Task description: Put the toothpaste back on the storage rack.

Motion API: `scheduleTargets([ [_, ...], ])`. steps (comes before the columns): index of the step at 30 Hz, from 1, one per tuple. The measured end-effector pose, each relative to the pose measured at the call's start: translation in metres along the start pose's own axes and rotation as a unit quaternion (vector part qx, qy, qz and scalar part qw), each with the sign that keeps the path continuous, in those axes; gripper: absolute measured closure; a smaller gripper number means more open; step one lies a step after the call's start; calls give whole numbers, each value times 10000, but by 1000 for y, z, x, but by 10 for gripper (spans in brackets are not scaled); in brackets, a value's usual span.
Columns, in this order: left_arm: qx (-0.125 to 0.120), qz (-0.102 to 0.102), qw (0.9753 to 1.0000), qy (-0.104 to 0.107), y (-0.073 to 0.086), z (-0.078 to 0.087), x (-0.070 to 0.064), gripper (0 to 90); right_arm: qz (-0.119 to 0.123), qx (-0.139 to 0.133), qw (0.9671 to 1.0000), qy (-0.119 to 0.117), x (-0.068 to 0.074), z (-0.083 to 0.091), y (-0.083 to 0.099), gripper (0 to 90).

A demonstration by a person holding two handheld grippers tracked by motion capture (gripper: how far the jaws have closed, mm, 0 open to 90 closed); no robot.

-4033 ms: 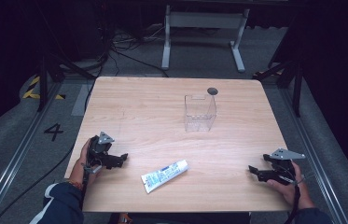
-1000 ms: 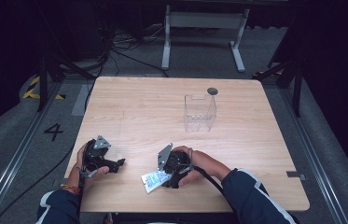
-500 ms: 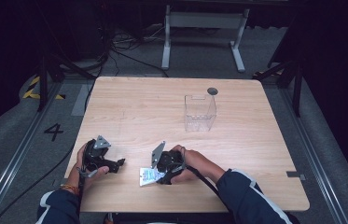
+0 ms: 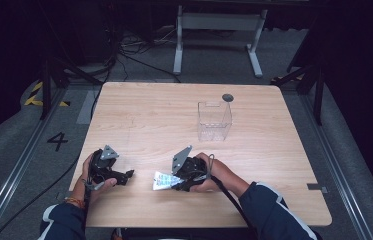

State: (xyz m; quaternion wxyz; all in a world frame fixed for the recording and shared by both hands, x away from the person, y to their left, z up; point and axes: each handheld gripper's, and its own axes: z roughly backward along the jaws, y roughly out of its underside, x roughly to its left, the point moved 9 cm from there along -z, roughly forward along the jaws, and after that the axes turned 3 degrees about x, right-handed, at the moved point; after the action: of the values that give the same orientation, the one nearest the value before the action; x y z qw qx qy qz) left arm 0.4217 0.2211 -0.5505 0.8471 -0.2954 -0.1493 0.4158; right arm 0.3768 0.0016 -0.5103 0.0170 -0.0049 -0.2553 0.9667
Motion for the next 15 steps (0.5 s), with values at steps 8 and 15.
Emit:
scheduleTargets([
  [8,-2,3,10000,0,0,0,0,6,-372,-581,9972,280,-13,35,11,639],
  [15,9,12,10000,5,0,0,0,6,-471,-1058,9915,592,-23,68,15,641],
])
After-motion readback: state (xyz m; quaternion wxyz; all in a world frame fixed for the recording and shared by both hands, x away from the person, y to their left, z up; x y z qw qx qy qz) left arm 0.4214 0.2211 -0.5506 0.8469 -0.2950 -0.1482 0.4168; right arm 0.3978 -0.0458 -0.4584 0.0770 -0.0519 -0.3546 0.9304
